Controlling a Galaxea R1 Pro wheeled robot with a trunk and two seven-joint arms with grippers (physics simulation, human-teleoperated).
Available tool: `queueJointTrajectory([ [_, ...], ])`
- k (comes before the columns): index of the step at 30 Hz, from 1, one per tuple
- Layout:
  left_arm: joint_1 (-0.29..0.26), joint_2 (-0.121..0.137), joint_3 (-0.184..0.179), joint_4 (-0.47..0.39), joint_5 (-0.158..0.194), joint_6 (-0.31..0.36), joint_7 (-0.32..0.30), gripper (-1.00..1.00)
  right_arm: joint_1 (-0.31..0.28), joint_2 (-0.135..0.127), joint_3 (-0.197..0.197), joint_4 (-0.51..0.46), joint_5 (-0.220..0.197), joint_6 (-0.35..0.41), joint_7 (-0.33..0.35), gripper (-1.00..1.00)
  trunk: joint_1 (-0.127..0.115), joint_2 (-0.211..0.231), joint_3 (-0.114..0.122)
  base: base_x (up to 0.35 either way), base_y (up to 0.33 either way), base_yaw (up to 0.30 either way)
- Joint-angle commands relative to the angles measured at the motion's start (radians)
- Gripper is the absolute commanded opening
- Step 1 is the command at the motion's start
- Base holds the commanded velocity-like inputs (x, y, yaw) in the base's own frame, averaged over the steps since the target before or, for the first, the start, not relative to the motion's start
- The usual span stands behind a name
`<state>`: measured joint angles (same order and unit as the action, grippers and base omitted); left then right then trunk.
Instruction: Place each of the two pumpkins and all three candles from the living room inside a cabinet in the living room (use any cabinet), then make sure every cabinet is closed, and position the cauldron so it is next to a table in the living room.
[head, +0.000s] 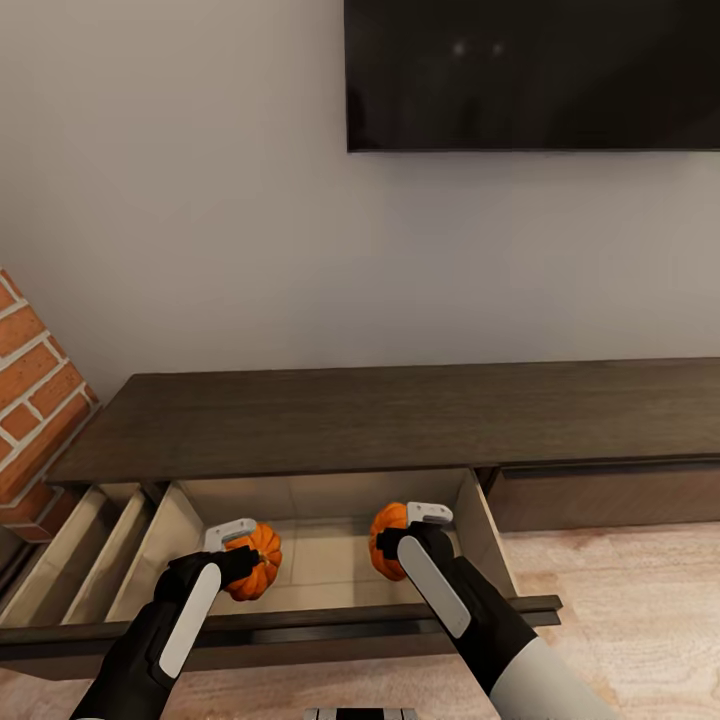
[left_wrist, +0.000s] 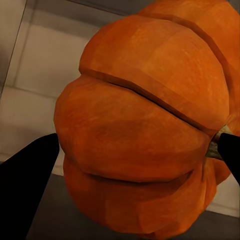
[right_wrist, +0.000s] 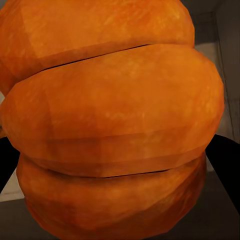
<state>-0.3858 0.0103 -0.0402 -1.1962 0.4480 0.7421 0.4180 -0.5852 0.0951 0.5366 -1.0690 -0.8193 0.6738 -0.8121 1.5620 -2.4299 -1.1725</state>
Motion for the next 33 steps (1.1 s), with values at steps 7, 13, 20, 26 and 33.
queueJointTrajectory([
  [7,-0.037,0.005,-0.003,-0.007,0.009,0.014,0.012,-1.00,-0.023,0.000,0.005,0.004,-0.012,0.002,-0.010,-1.00,0.000,0.000,-0.001,0.000,0.000,0.000],
  [13,-0.075,0.005,-0.003,0.008,0.012,0.034,0.014,-1.00,-0.059,0.001,0.007,0.041,-0.013,0.003,-0.010,-1.00,0.007,-0.014,-0.007,0.000,0.000,0.000],
  [20,-0.107,0.004,-0.003,0.075,0.010,0.036,0.018,-1.00,-0.105,0.035,0.008,0.138,-0.013,-0.001,-0.007,-1.00,0.027,-0.049,-0.023,0.000,0.000,0.000],
  [26,-0.123,0.002,-0.003,0.095,0.004,0.035,0.019,-1.00,-0.141,0.063,0.009,0.201,-0.012,-0.006,-0.006,-1.00,0.034,-0.063,-0.029,0.000,0.000,0.000],
  [33,-0.127,0.000,-0.003,0.096,0.002,0.034,0.019,-1.00,-0.187,0.076,0.013,0.270,-0.013,-0.008,-0.006,-1.00,0.038,-0.070,-0.036,0.000,0.000,0.000],
])
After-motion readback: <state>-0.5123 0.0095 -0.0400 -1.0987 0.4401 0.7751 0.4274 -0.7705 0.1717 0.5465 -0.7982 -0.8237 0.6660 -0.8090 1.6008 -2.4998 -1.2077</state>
